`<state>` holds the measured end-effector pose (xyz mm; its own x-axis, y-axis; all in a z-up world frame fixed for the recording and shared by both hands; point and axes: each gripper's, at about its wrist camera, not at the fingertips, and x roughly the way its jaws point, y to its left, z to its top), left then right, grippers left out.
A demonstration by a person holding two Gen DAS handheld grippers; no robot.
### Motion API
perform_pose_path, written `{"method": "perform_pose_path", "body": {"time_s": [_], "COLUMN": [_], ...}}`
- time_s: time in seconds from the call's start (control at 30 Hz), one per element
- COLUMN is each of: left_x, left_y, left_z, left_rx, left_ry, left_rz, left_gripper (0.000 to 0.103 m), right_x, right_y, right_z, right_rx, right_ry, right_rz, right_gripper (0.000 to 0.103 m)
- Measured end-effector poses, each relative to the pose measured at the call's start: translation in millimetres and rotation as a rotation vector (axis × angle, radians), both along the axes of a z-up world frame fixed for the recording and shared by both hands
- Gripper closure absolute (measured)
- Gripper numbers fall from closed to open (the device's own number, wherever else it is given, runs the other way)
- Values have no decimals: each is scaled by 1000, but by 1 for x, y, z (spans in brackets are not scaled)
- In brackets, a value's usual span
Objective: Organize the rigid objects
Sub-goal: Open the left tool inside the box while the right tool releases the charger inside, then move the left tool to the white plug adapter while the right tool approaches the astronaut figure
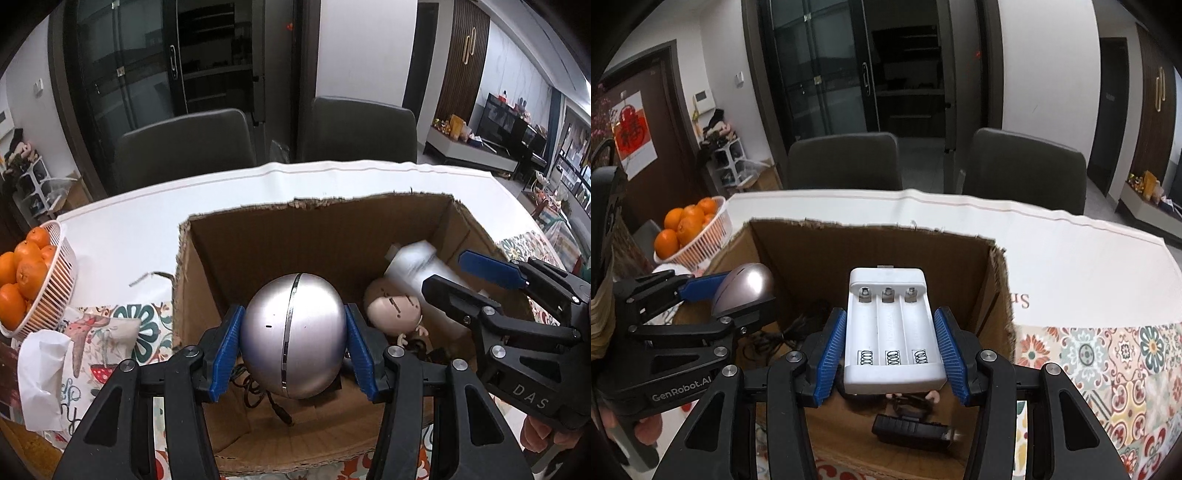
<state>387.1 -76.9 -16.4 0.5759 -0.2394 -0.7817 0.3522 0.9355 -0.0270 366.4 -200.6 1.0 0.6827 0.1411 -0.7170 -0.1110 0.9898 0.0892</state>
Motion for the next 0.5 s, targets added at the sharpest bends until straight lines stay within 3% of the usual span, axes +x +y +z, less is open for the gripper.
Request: {"method": "perform_pose_path", "body": {"time_s": [0.1,0.5], "left_x": [-3,-30], "left_y": [0,16], "left_z": [3,22], "left_rx": [1,-37], "left_ry": [-17,-68], "left_rz": [3,33], "left_gripper": [44,44], "right_x": [-1,-24], "right_y": [0,0], "right_z": [-3,11], "right_rx": [0,0], "right_ry": [9,-30], "right_rz": [-3,-39], "right_gripper": [49,49]}}
